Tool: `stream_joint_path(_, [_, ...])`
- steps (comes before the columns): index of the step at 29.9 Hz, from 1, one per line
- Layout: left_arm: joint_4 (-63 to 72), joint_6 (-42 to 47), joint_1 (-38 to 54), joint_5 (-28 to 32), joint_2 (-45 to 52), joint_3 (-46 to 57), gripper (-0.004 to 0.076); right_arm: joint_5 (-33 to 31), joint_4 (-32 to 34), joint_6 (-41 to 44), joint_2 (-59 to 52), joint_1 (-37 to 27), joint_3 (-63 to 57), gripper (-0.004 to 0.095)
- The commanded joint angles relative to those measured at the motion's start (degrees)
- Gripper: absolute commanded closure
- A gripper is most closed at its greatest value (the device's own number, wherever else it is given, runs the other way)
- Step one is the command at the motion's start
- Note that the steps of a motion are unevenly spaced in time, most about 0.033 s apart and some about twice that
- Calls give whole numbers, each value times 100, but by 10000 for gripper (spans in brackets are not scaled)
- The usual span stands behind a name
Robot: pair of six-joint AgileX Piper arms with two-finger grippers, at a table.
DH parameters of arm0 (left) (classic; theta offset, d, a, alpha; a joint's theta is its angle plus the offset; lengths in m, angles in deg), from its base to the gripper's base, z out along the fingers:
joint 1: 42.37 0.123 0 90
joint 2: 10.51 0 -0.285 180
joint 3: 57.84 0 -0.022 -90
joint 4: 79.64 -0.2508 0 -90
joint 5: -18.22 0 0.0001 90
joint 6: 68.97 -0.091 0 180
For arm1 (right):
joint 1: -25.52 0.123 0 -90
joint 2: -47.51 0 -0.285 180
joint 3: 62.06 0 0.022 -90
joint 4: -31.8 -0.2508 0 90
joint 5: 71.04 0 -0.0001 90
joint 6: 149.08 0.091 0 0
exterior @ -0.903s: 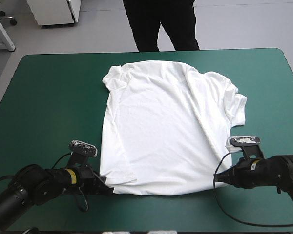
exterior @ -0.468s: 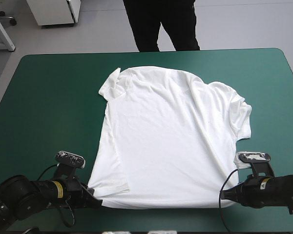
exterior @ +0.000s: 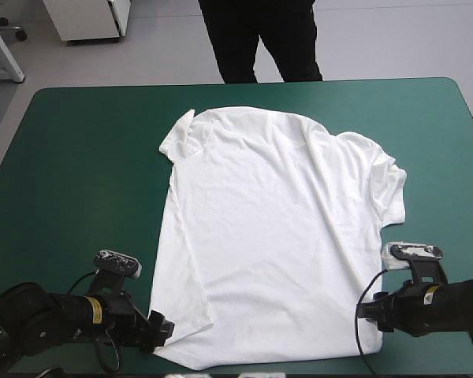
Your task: Fold the cloth
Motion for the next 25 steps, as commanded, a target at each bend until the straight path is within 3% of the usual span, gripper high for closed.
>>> stream_joint_path(1, [73, -14, -47, -47, 29, -520, 135, -8, -58, 47, -32, -27, 781, 370])
stream_joint_path(12, [-905, 25, -47, -675, 16, -2709, 198, -169, -55, 275, -32, -27, 3151, 371])
stream_joint_path(20, [-1412, -267, -47, -1229, -500, -3343, 198, -169, -22, 423, -32, -27, 3287, 372])
stream_joint_path(25, [-1371, -369, -47, -1244, -986, -3343, 198, -169, -11, 505, -32, -27, 3287, 386])
